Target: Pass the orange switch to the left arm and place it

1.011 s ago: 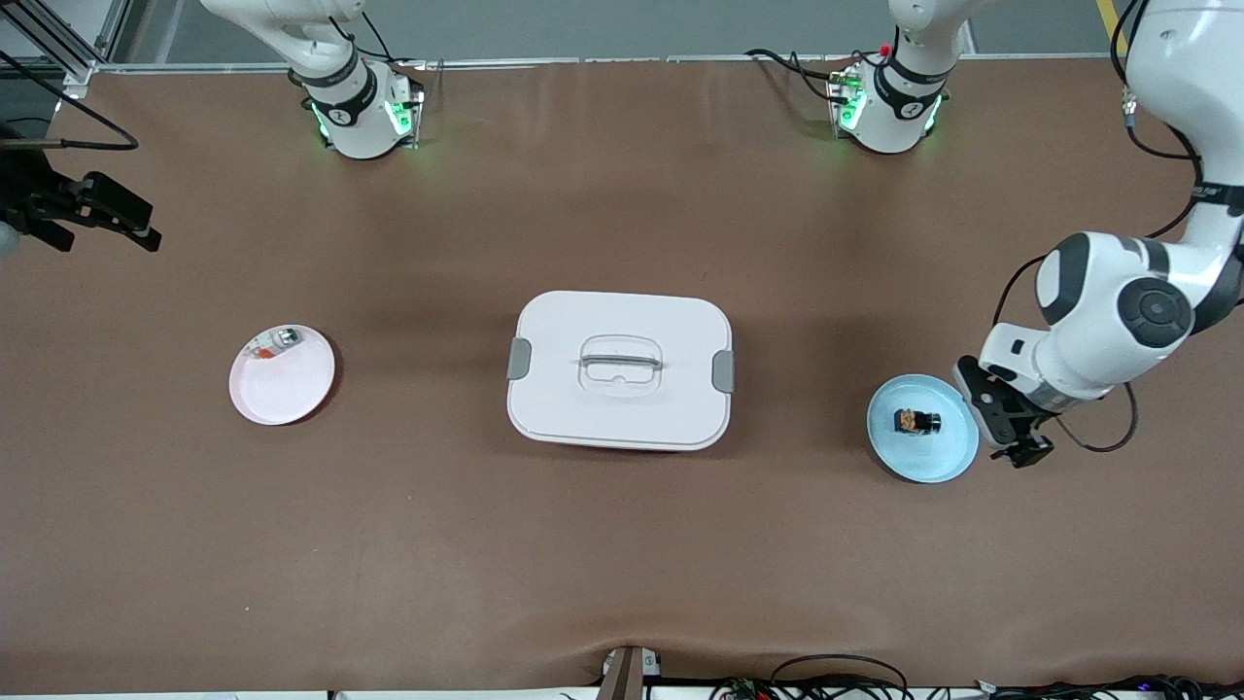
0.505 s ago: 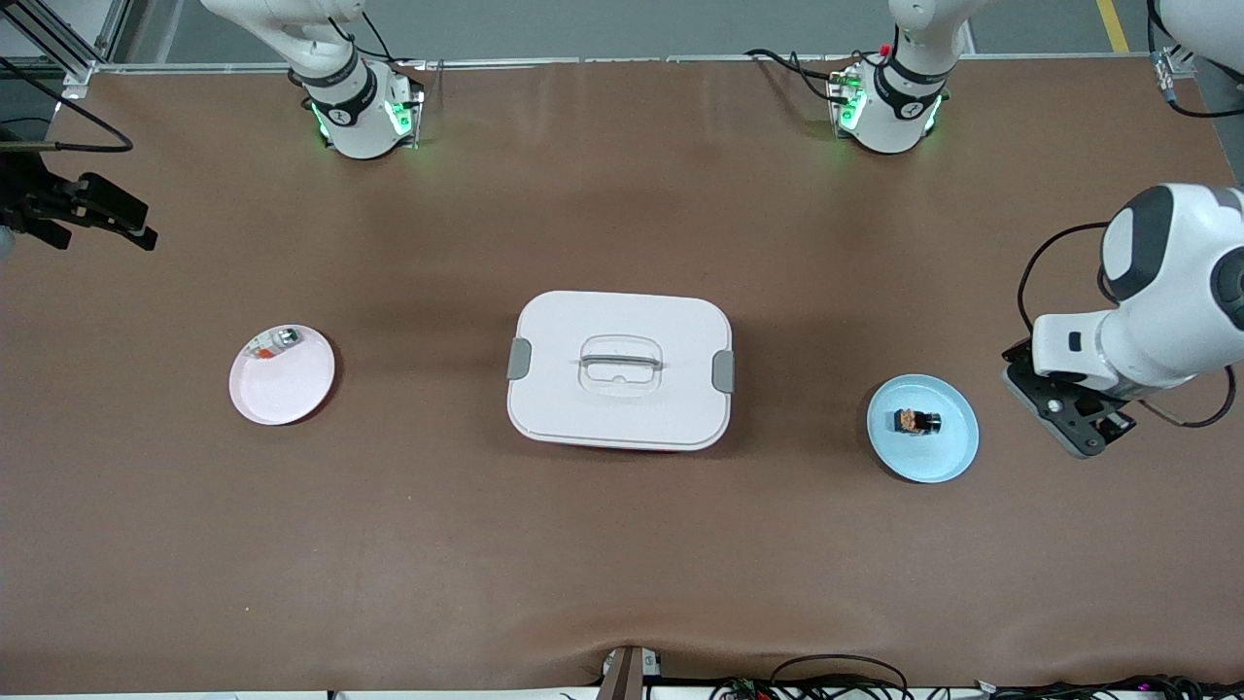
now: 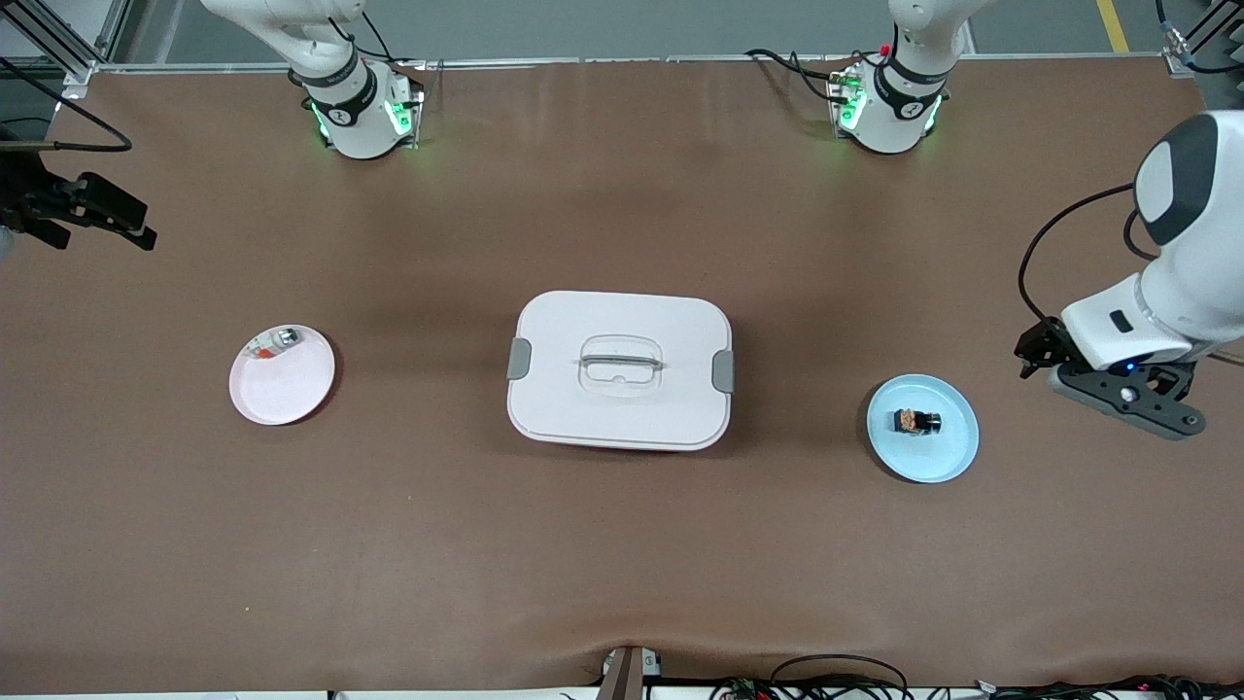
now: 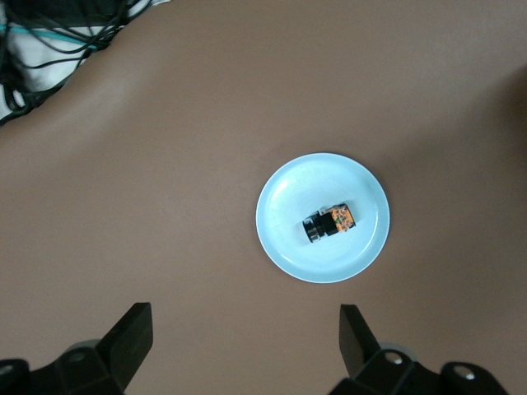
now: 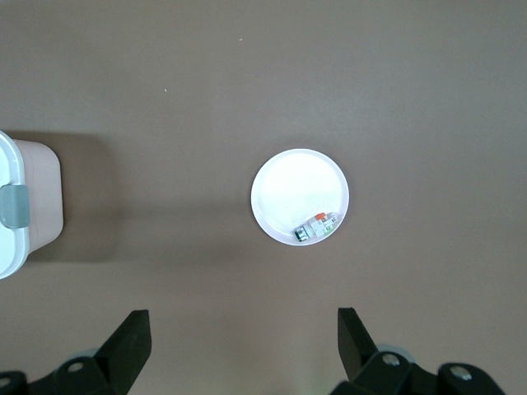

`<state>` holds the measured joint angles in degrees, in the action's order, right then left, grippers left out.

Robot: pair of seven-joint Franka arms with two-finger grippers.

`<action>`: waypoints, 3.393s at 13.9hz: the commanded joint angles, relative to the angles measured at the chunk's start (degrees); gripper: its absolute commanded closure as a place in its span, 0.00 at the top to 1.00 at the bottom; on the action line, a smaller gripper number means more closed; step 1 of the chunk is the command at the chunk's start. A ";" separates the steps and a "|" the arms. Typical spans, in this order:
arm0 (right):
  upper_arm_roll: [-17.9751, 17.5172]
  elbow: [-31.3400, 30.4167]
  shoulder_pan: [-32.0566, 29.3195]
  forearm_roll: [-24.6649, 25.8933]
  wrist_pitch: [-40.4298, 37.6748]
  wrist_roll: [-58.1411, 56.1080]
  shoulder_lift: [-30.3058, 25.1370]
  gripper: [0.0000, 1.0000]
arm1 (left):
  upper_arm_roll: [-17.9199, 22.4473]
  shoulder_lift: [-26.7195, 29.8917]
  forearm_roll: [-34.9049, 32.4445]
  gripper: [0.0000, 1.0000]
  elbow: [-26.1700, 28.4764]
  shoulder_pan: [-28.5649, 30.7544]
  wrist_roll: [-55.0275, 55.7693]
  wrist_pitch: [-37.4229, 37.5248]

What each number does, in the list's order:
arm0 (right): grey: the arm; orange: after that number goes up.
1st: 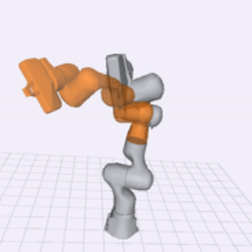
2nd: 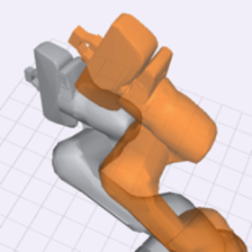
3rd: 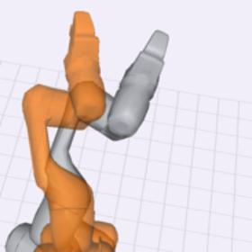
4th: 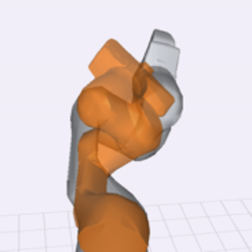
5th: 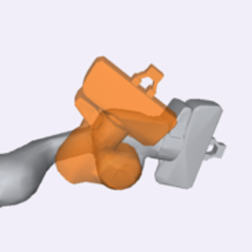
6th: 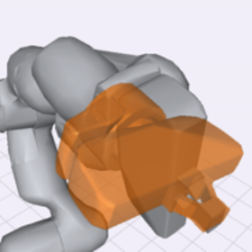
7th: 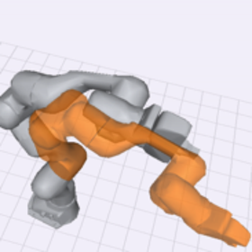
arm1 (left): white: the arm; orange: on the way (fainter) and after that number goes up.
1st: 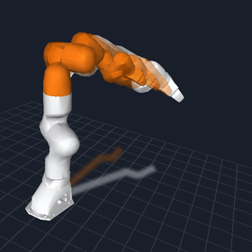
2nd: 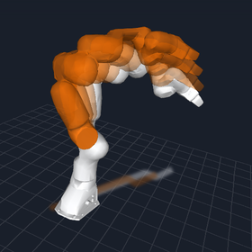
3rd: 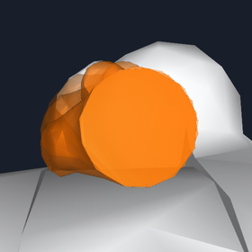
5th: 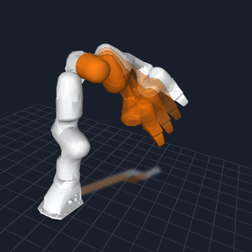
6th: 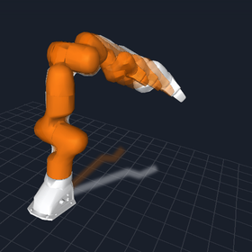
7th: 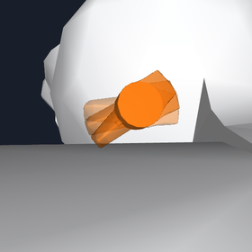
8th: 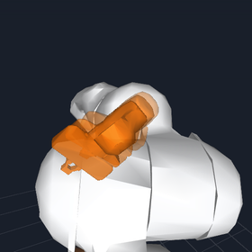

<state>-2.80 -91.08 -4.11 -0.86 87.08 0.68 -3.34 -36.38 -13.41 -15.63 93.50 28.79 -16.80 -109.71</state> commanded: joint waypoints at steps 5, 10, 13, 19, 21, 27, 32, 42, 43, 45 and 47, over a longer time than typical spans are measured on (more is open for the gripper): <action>-0.72 1.35 -1.07 0.86 -0.86 -0.50 1.14 1.00 | -2.46 1.63 1.57 1.00 -9.99 -0.22 14.14 15.73; -0.72 0.04 -1.07 0.77 -0.68 -0.50 0.62 1.00 | -3.43 3.11 5.34 1.00 -11.50 -0.66 23.63 18.83; -0.72 -3.65 -2.30 0.77 0.54 -0.67 -1.75 1.00 | 2.16 4.26 5.44 1.00 -11.23 -6.87 23.22 19.18; -0.72 -10.96 -2.39 0.24 7.23 -0.59 -8.00 1.00 | 22.39 9.09 7.01 1.00 -10.71 -24.46 22.86 22.17; -0.72 -9.65 -2.30 0.24 7.23 -0.67 -7.47 1.00 | 26.78 10.67 9.20 1.00 -8.78 -27.54 22.51 22.88; -0.89 -9.38 -1.95 0.60 7.23 -2.51 -6.85 1.00 | 33.22 16.91 14.05 1.00 -2.11 -32.47 22.25 21.65; -0.81 -8.94 -2.30 0.16 7.23 -3.93 -6.68 1.00 | 32.96 20.26 14.14 1.00 1.25 -31.95 21.55 20.67; -0.81 -8.67 -2.04 0.16 7.23 -3.75 -6.68 1.00 | 33.57 20.88 15.98 1.00 0.81 -31.42 20.14 22.96; -0.81 -8.67 -2.04 0.16 7.23 -3.75 -6.68 1.00 | 33.49 20.88 16.16 1.00 0.72 -30.99 20.14 23.05; -0.81 -8.67 -2.04 0.16 7.23 -3.75 -6.68 1.00 | 33.57 20.88 16.25 1.00 0.72 -30.63 20.14 23.84; -0.81 -8.67 -2.04 0.16 7.23 -3.75 -6.68 1.00 | 33.66 20.79 16.16 1.00 0.55 -30.63 20.14 24.19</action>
<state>-3.06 -100.33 -5.46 -0.86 94.34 -2.51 -10.06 -3.00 6.17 -0.49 93.33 -2.19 4.48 -86.22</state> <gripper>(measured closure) 0.000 0.000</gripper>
